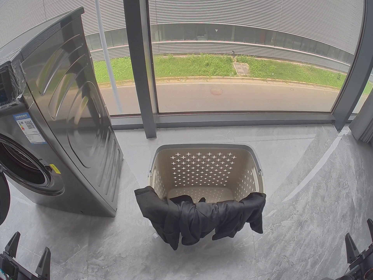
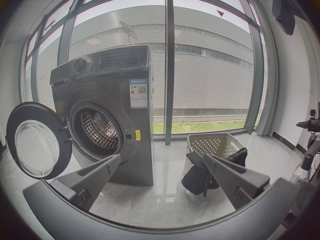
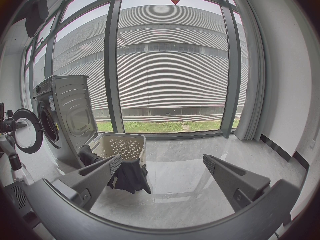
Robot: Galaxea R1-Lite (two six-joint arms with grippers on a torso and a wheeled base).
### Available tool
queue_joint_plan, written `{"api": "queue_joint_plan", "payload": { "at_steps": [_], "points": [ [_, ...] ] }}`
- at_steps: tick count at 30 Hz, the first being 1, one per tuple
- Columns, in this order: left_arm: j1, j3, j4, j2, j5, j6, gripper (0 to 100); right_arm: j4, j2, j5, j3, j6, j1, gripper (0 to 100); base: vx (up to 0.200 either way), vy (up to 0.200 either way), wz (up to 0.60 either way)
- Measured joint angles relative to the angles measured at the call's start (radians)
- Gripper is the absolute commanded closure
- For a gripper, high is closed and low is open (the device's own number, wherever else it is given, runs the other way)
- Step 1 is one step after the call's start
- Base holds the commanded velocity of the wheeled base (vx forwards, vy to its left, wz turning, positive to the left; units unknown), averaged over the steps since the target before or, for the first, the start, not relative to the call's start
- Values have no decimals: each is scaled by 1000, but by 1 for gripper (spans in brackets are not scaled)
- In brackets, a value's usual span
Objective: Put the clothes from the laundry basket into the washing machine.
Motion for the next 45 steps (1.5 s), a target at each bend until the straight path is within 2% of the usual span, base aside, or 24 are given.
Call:
{"api": "queue_joint_plan", "payload": {
  "at_steps": [7, 17, 19, 22, 27, 33, 37, 45],
  "points": [
    [-1, 0, 0, 0, 0, 0, 0, 0, 0, 0, 0, 0, -1, 0, -171, 0, 0],
    [0, 0, 0, 0, 0, 0, 0, -35, 0, 0, -2, 3, -2, 0, 0, 0, 0],
    [0, 0, 0, 0, 0, 0, 0, -45, 0, 10, -32, 1, -2, 0, 0, 0, 0],
    [0, 0, 0, 0, 0, 0, 0, -13, 9, 46, -107, 0, -1, 0, 0, 0, 0],
    [-1, 0, 0, 0, 0, 0, 0, 30, 106, 155, -253, -1, 1, 0, 0, 0, 0],
    [0, 0, 0, 0, 0, 0, 0, -10, 348, 256, -310, -3, 16, 0, 0, 0, 0],
    [-1, 0, 0, 0, 0, 0, 0, -69, 537, 294, -320, 4, 49, 0, 0, 0, 0],
    [0, 0, 0, 0, 0, 2, 0, -214, 910, 336, -332, 14, 142, 0, 0, 0, 0]
  ]
}}
